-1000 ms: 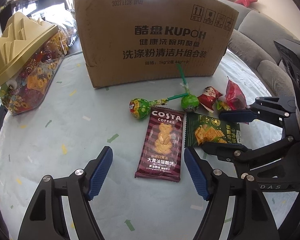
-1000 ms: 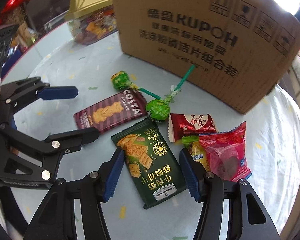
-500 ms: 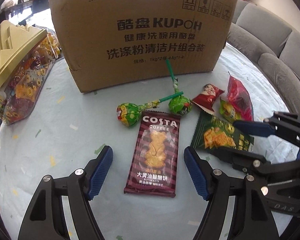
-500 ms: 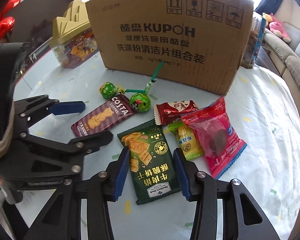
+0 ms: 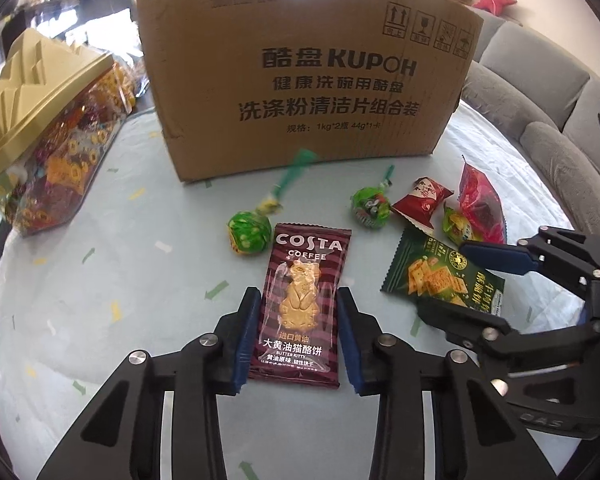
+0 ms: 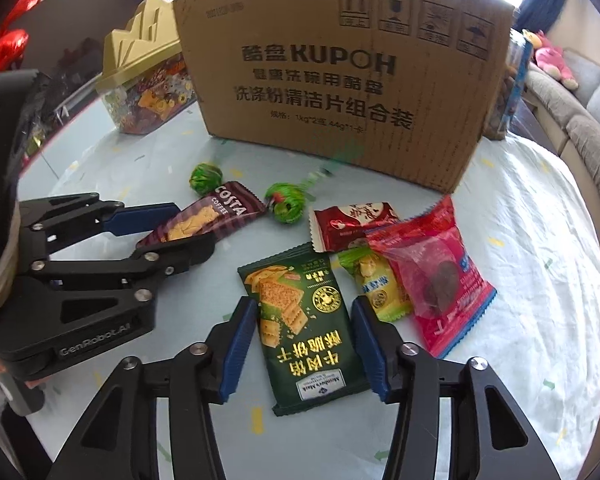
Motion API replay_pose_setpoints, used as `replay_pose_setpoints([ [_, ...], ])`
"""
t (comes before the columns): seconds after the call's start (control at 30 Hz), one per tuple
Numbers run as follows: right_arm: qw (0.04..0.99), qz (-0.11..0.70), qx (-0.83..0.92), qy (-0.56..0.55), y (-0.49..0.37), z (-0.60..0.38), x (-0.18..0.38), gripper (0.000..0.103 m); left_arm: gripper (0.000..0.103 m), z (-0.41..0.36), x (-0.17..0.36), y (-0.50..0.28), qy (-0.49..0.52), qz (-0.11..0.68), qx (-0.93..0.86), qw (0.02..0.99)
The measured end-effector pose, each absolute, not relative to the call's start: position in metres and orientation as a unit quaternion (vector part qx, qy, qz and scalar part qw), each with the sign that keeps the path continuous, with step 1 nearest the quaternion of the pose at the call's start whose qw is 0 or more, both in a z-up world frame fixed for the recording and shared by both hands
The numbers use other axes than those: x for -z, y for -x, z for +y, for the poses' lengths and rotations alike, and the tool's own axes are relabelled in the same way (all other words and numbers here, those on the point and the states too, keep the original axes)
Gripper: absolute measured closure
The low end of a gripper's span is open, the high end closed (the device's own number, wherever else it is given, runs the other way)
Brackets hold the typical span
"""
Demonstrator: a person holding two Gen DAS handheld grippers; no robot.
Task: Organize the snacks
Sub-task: 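Grasp the COSTA biscuit packet with the left tool while the right tool grasps the green cracker packet, then lift the COSTA packet with the left tool while the right tool carries the cracker packet over the box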
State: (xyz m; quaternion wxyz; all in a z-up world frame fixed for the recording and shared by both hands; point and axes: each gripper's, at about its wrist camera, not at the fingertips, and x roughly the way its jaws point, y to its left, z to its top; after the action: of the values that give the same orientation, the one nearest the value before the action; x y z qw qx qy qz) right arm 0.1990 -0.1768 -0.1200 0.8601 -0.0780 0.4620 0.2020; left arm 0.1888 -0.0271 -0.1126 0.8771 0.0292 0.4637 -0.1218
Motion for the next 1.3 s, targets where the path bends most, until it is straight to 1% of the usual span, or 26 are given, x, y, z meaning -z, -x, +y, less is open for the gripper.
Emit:
replay_pose_setpoints([
  [0.07,0.863,0.458,-0.196,0.089,-0.199,-0.172,0.121,0.049,0.067,-0.022,0.111,-0.182,-0.018,0.464,0.121,0.877],
  [0.2,0.865,0.458,-0.187,0.082,-0.199,-0.17,0.12,0.059,0.067,-0.013,0.109,-0.169,-0.007,0.464,0.117,0.878],
  [0.27,0.865,0.461,-0.189,0.065,-0.198,-0.173,0.119,0.06,0.067,-0.011,0.105,-0.163,-0.004,0.46,0.118,0.88],
  [0.5,0.872,0.448,-0.192,0.044,-0.186,-0.174,0.106,0.06,0.067,-0.013,0.088,-0.154,0.009,0.44,0.119,0.89],
  [0.7,0.885,0.423,-0.194,0.029,-0.172,-0.179,0.083,0.06,0.067,-0.011,0.058,-0.14,0.014,0.406,0.12,0.906],
  [0.97,0.909,0.373,-0.186,0.017,-0.161,-0.184,0.043,0.06,0.067,-0.01,0.017,-0.134,0.015,0.363,0.12,0.924],
  [1.3,0.931,0.315,-0.183,0.004,-0.172,-0.187,-0.004,0.06,0.067,-0.005,-0.027,-0.148,0.012,0.311,0.111,0.944],
])
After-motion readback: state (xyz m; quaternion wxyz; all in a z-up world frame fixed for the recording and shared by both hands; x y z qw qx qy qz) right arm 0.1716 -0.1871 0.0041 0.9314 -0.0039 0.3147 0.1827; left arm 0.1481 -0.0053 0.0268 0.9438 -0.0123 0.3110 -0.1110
